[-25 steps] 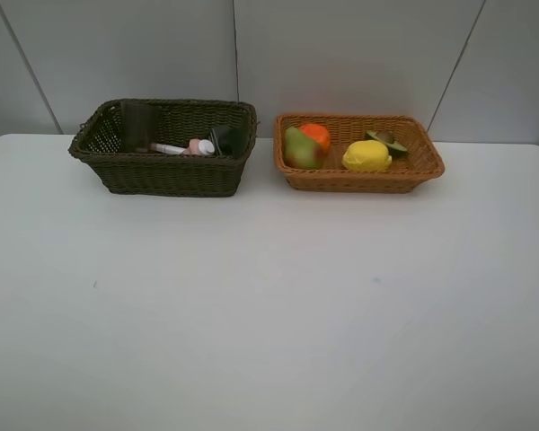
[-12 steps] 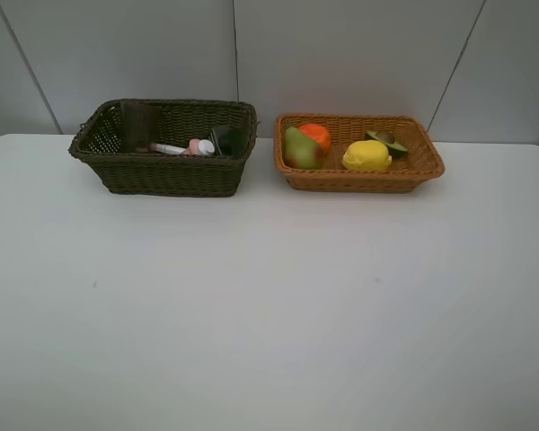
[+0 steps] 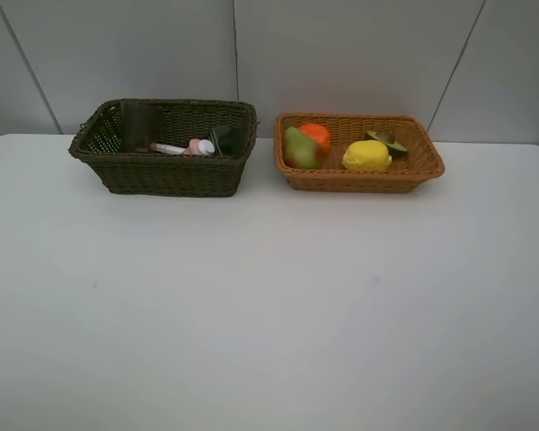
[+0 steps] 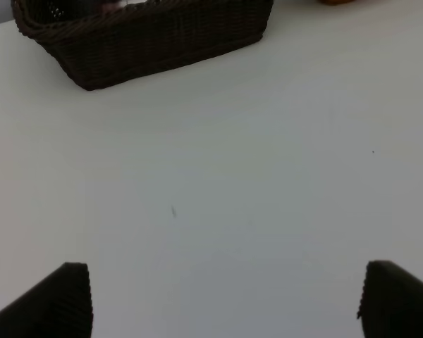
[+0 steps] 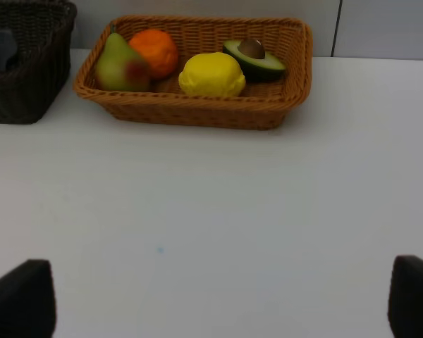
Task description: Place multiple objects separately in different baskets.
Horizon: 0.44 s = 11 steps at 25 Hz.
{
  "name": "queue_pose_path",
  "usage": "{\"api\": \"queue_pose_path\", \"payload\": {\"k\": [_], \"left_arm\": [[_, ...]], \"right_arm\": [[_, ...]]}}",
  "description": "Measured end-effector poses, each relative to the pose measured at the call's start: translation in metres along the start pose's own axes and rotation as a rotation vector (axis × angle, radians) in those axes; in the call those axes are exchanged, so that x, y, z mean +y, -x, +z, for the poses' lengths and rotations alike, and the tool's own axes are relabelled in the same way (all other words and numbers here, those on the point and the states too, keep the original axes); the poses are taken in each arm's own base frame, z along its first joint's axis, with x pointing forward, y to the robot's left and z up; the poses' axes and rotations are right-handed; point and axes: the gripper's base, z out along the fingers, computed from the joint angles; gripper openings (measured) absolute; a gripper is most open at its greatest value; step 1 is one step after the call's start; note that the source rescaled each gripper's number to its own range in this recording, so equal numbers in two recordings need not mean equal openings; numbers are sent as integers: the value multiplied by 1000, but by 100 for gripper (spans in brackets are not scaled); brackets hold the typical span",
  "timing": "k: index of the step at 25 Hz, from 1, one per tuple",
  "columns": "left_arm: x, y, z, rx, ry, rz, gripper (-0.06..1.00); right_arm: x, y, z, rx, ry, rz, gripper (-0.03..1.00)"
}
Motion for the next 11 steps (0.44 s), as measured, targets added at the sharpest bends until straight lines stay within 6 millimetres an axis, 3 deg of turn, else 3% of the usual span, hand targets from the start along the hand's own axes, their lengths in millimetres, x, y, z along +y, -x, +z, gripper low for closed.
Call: {"api": "queue_pose_path", "payload": {"k": [11], "left_arm": [[0,0,0,0,0,0,100]], "right_arm": [[0,0,0,0,0,0,100]]}}
